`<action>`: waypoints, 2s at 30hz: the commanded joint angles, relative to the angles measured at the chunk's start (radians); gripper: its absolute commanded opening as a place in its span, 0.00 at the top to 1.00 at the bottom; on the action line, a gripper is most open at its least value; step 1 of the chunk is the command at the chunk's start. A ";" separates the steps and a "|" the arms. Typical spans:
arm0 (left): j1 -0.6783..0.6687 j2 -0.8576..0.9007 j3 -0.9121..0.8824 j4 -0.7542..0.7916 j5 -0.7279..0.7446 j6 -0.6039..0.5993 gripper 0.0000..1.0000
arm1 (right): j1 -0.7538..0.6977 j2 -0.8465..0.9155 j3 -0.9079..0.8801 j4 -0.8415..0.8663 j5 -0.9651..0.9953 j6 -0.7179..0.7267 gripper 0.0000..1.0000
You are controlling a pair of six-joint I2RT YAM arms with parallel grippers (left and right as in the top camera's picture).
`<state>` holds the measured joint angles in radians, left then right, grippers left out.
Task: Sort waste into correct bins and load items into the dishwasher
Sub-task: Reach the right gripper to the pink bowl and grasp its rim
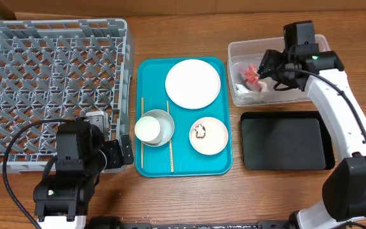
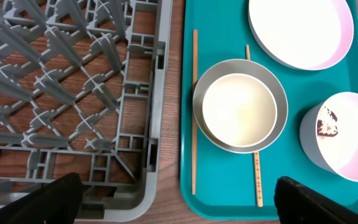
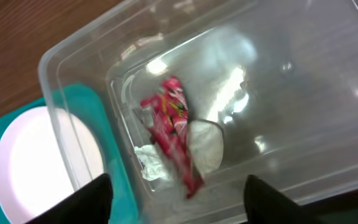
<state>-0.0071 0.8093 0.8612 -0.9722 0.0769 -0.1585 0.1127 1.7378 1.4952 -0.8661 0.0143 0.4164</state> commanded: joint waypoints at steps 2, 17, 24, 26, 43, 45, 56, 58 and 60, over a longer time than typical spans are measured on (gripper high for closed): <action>-0.006 -0.002 0.021 0.004 -0.006 -0.006 0.00 | -0.001 -0.111 0.077 -0.040 -0.086 -0.121 0.28; -0.006 -0.001 0.021 0.004 -0.006 -0.006 0.00 | 0.026 -0.517 -0.132 -0.243 -0.278 -0.265 0.31; -0.006 0.002 0.021 0.005 -0.006 -0.006 0.00 | 0.238 -0.571 -0.375 -0.062 -0.278 -0.269 0.23; -0.006 0.002 0.021 0.004 -0.006 -0.006 0.00 | 0.324 -0.516 -0.401 -0.027 -0.267 -0.269 0.23; -0.006 0.002 0.021 0.005 -0.006 -0.006 0.00 | 0.654 0.000 -0.402 0.197 -0.172 -0.101 0.60; -0.006 0.002 0.021 0.005 -0.006 -0.006 0.00 | 0.659 0.021 -0.402 0.214 -0.171 -0.101 0.66; -0.006 0.002 0.021 0.005 -0.006 -0.006 0.00 | 0.661 0.060 -0.402 0.229 -0.134 -0.048 0.86; -0.006 0.002 0.021 0.004 -0.006 -0.006 0.00 | 0.661 0.060 -0.403 0.228 -0.129 -0.038 0.90; -0.006 0.002 0.021 0.004 -0.007 -0.006 0.00 | 0.663 0.060 -0.403 0.228 -0.126 -0.037 0.93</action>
<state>-0.0071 0.8101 0.8616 -0.9726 0.0769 -0.1585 0.7677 1.7901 1.0985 -0.6365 -0.1226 0.3515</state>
